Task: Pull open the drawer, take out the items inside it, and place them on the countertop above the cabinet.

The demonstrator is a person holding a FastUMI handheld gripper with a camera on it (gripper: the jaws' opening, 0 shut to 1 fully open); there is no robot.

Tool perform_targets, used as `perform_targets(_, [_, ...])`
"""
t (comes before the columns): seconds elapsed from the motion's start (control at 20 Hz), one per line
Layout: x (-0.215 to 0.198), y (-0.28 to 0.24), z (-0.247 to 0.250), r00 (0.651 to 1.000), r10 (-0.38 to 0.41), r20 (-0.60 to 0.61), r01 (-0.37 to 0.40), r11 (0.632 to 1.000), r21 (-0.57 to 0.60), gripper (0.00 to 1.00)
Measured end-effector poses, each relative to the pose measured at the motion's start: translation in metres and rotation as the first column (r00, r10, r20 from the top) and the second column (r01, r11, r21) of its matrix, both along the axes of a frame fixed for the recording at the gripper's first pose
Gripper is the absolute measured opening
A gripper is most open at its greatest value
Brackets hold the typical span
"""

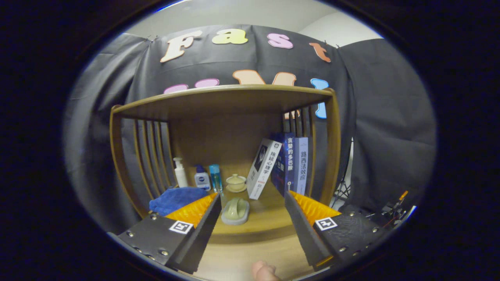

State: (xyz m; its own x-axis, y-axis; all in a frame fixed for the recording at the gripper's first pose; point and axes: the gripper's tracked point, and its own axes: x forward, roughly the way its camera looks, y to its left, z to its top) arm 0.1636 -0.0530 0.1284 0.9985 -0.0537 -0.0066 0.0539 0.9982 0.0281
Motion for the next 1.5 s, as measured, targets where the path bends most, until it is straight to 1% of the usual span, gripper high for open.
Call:
perform_targets(0.05, [-0.017, 0.003, -0.007, 1.000, 0.011, -0.003, -0.011, 1.000, 0.005, 0.98])
perform_targets(0.15, [-0.045, 0.000, -0.020, 1.000, -0.015, 0.007, 0.015, 1.000, 0.024, 0.98])
perform_targets(0.3, [-0.081, 0.011, -0.049, 1.000, -0.009, 0.017, 0.009, 0.998, 0.058, 0.98])
perform_targets(0.45, [-0.110, 0.022, -0.072, 1.000, 0.002, 0.012, -0.003, 0.999, 0.048, 0.98])
perform_targets(0.6, [-0.135, 0.023, -0.092, 0.997, -0.038, 0.060, 0.035, 0.998, 0.058, 0.98])
perform_targets(0.65, [-0.140, 0.027, -0.105, 0.997, -0.042, 0.059, 0.038, 0.998, 0.059, 0.98])
perform_targets(0.75, [-0.148, 0.037, -0.135, 0.999, -0.021, 0.025, 0.021, 1.000, 0.001, 0.98])
perform_targets(0.85, [-0.147, 0.037, -0.166, 0.999, -0.020, -0.028, 0.019, 0.998, -0.063, 0.98])
perform_targets(0.9, [-0.150, 0.037, -0.178, 0.999, -0.019, -0.051, 0.015, 0.997, -0.077, 0.98])
perform_targets(1.15, [-0.151, 0.029, -0.210, 0.998, -0.004, -0.059, 0.000, 0.997, -0.081, 0.98])
perform_targets(1.5, [-0.147, 0.017, -0.238, 0.998, -0.028, -0.052, 0.023, 0.996, -0.091, 0.98])
